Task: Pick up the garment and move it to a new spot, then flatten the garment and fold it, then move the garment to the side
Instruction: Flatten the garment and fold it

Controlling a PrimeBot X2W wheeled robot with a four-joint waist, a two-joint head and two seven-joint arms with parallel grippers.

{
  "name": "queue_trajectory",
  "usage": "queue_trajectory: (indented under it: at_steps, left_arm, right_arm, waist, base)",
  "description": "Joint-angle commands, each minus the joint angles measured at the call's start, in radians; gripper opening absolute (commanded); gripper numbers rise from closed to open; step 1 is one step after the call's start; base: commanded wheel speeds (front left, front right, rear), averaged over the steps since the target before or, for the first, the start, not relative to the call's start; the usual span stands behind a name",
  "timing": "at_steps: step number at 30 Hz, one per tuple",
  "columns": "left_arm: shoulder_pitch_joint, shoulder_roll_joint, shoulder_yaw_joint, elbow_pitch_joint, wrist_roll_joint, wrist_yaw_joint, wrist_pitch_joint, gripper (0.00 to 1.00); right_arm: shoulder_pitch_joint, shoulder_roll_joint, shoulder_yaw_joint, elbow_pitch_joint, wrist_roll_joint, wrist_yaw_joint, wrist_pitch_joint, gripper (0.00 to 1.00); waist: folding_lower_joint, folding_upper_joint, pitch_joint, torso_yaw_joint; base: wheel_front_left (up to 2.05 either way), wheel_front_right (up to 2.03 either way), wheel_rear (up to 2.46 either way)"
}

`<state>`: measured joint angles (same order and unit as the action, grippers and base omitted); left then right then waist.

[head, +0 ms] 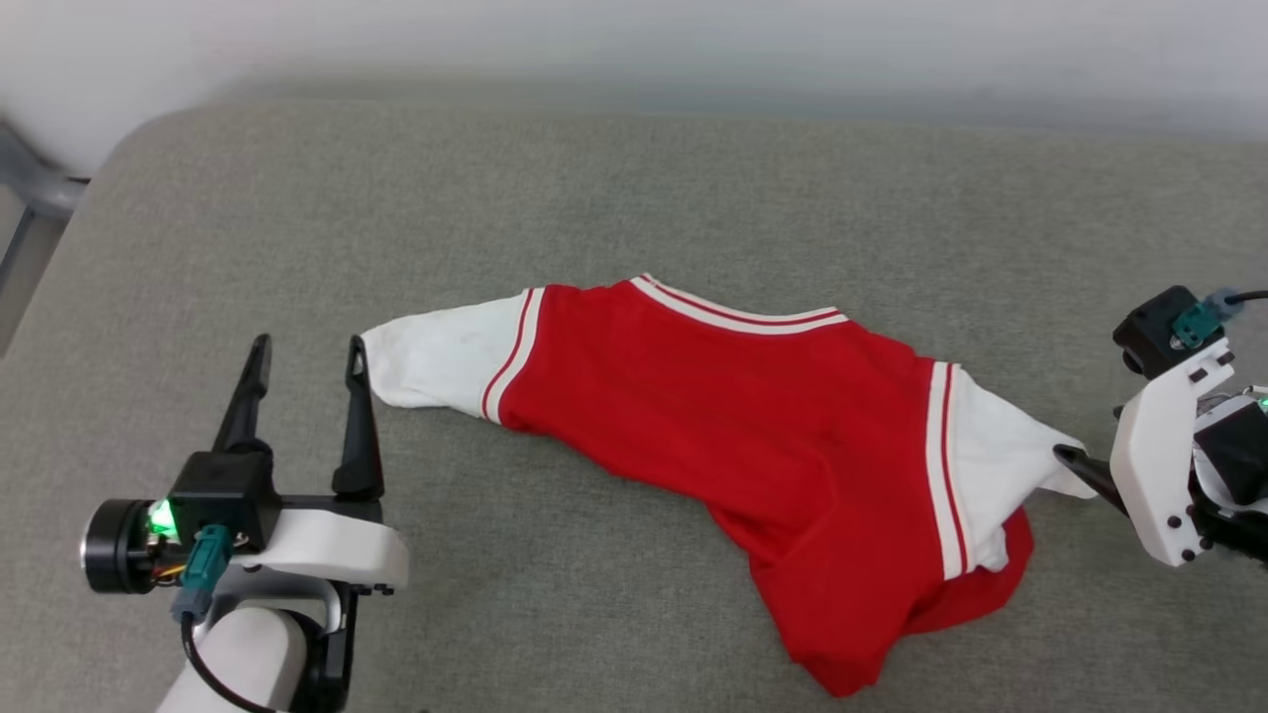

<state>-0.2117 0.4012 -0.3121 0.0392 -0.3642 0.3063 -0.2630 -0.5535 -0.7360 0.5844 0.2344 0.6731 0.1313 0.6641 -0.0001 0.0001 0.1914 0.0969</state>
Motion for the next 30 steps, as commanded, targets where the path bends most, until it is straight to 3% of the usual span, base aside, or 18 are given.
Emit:
queue_trajectory:
  at_steps: [1,8,15,16,17,18,24,30]
  left_arm:
    - [-0.002,-0.016,0.007,0.005,0.013,-0.015,-0.002,1.00]
    - [-0.029,-0.090,0.053,0.026,0.076,-0.085,-0.003,1.00]
    - [-0.012,-0.149,0.106,0.033,0.130,-0.128,-0.003,1.00]
    - [-0.008,-0.154,0.115,0.034,0.136,-0.133,-0.003,1.00]
    - [-0.003,-0.160,0.123,0.035,0.142,-0.139,-0.003,1.00]
    - [0.000,-0.167,0.132,0.034,0.148,-0.142,-0.003,1.00]
    - [0.019,-0.197,0.171,0.043,0.180,-0.173,-0.003,1.00]
    - [0.045,-0.220,0.207,0.052,0.206,-0.198,-0.003,1.00]
  right_arm:
    - [-0.025,0.001,0.010,0.016,0.008,-0.001,0.018,1.00]
    - [-0.066,0.038,0.053,0.168,0.020,-0.001,0.052,1.00]
    - [-0.005,0.089,0.143,0.282,0.059,0.001,0.049,1.00]
    - [-0.005,0.091,0.150,0.279,0.070,0.002,0.039,0.74]
    - [-0.009,0.091,0.154,0.271,0.077,0.002,0.023,0.22]
    - [-0.017,0.086,0.156,0.260,0.081,0.002,0.001,0.00]
    - [-0.075,0.016,0.109,0.178,0.105,-0.001,-0.142,0.00]
    - [-0.013,-0.053,0.043,0.059,0.119,-0.001,-0.223,0.00]
  waist:
    - [0.0001,-0.0001,0.025,0.022]
    - [0.0001,-0.0001,0.075,0.067]
    - [0.0001,-0.0001,0.085,0.067]
    - [0.0001,-0.0001,0.083,0.062]
    - [0.0001,-0.0001,0.081,0.055]
    - [0.0001,-0.0001,0.078,0.049]
    - [0.0001,-0.0001,0.050,0.016]
    - [0.0001,-0.0001,0.005,-0.012]
  base:
    - [0.00,0.00,0.00]
    - [0.00,0.00,0.00]
    - [0.00,0.00,0.00]
    - [0.00,0.00,0.00]
    - [0.00,0.00,0.00]
    - [0.00,0.00,0.00]
    - [0.00,0.00,0.00]
    - [0.00,0.00,0.00]
